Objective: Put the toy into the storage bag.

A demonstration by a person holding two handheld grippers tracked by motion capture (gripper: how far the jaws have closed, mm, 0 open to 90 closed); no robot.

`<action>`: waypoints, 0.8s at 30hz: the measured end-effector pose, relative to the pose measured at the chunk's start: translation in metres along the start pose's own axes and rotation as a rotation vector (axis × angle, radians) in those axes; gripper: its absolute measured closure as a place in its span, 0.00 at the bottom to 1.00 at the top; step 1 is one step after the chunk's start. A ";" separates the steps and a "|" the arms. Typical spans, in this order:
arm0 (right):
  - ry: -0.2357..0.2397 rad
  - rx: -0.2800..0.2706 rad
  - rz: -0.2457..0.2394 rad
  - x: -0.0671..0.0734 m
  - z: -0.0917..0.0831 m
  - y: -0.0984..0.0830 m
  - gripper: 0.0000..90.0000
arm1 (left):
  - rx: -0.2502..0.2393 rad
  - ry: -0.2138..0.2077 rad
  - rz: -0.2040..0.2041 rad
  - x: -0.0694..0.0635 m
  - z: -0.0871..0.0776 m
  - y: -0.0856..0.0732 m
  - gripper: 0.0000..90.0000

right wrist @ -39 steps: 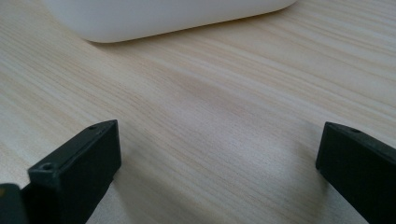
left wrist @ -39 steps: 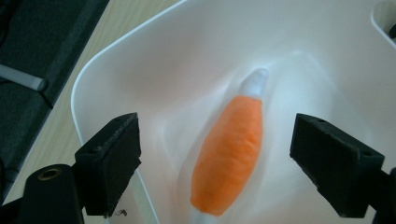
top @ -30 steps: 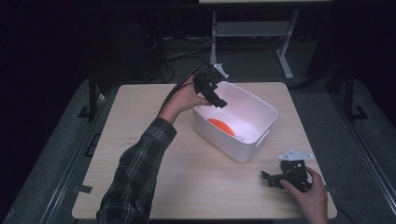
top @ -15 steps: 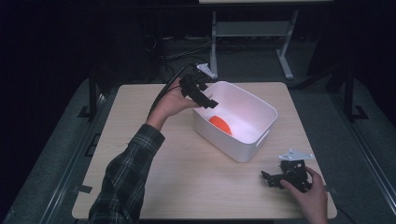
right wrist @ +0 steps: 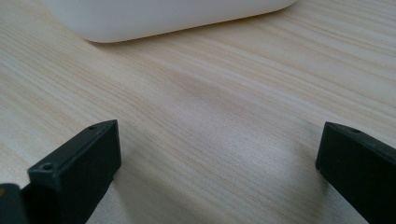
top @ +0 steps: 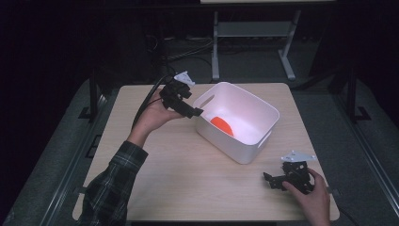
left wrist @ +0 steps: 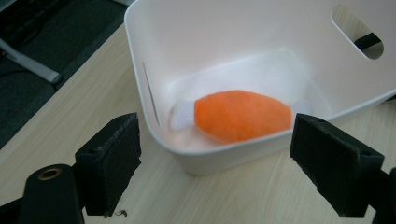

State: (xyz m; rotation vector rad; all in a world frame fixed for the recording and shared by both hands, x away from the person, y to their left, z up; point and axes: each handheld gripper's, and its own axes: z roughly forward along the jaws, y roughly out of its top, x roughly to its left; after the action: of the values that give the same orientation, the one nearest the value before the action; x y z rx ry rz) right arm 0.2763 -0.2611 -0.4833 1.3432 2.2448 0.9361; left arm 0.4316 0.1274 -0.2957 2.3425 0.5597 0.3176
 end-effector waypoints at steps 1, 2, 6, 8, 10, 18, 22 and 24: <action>0.000 -0.001 -0.001 0.000 0.000 0.000 0.00 | -0.005 0.004 -0.007 -0.001 -0.002 -0.005 0.18; 0.000 0.000 -0.001 0.000 0.000 0.000 0.00 | -0.010 0.007 -0.014 -0.002 -0.003 -0.010 0.18; -0.001 0.000 -0.001 0.000 0.000 0.000 0.00 | -0.011 0.017 -0.032 -0.008 -0.008 -0.028 0.18; -0.001 0.000 0.000 0.000 0.000 0.000 0.00 | -0.018 0.025 -0.041 -0.012 -0.012 -0.039 0.18; 0.000 -0.001 -0.002 0.000 0.000 0.000 0.00 | -0.028 0.031 -0.052 -0.016 -0.015 -0.048 0.18; -0.001 -0.001 -0.001 0.000 0.000 0.000 0.00 | -0.066 0.058 -0.095 -0.029 -0.024 -0.089 0.18; -0.001 -0.001 -0.001 0.000 0.000 0.000 0.00 | -0.073 0.061 -0.117 -0.036 -0.024 -0.110 0.18; 0.000 -0.001 -0.002 0.000 0.000 0.000 0.00 | -0.077 0.065 -0.130 -0.040 -0.024 -0.120 0.18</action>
State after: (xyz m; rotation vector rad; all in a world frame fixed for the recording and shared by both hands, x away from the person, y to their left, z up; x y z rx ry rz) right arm 0.2764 -0.2612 -0.4834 1.3408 2.2448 0.9361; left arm 0.3512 0.2019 -0.3635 2.2166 0.7157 0.3498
